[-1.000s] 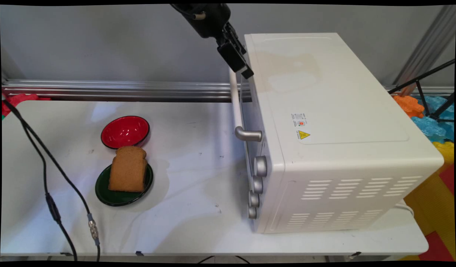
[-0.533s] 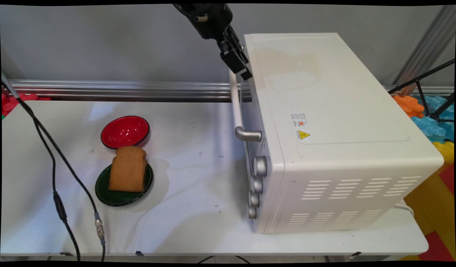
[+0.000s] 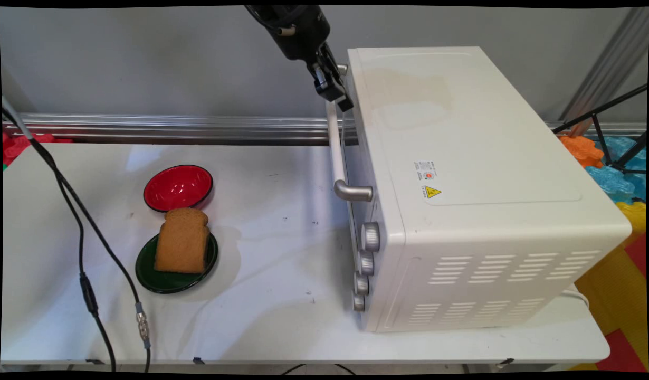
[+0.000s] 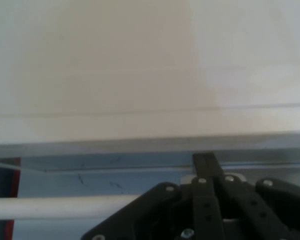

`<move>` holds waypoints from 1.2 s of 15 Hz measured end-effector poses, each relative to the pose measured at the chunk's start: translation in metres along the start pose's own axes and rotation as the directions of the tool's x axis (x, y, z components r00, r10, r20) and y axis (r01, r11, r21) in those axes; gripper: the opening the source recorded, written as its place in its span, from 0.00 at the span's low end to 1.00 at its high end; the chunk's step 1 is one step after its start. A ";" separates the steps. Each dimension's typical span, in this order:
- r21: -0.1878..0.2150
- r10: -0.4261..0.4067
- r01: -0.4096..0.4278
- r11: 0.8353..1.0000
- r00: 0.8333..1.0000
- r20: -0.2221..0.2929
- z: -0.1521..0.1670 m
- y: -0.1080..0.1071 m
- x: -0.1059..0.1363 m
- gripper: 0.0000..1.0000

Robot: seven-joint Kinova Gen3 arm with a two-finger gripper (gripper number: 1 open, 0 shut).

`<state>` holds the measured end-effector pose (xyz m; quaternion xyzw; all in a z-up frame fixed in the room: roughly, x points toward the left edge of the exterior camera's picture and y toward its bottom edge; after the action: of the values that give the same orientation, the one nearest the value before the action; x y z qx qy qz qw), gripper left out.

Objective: Open the oven

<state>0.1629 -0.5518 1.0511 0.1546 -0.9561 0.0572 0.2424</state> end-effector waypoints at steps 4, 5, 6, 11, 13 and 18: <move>-0.007 -0.025 0.025 1.000 1.000 0.010 0.008 -0.001 -0.001 0.00; -0.008 -0.031 0.031 0.999 0.999 0.013 0.011 -0.001 -0.002 0.00; -0.008 -0.035 0.035 0.999 0.999 0.014 0.012 -0.001 -0.002 0.00; -0.016 -0.058 0.059 0.998 0.998 0.017 0.026 -0.001 -0.008 0.00; -0.016 -0.065 0.066 0.998 0.998 0.019 0.031 -0.001 -0.012 0.00; -0.027 -0.081 0.081 0.996 0.997 0.016 0.035 -0.002 -0.028 0.00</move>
<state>0.1715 -0.5525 1.0065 0.1904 -0.9515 0.0330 0.2395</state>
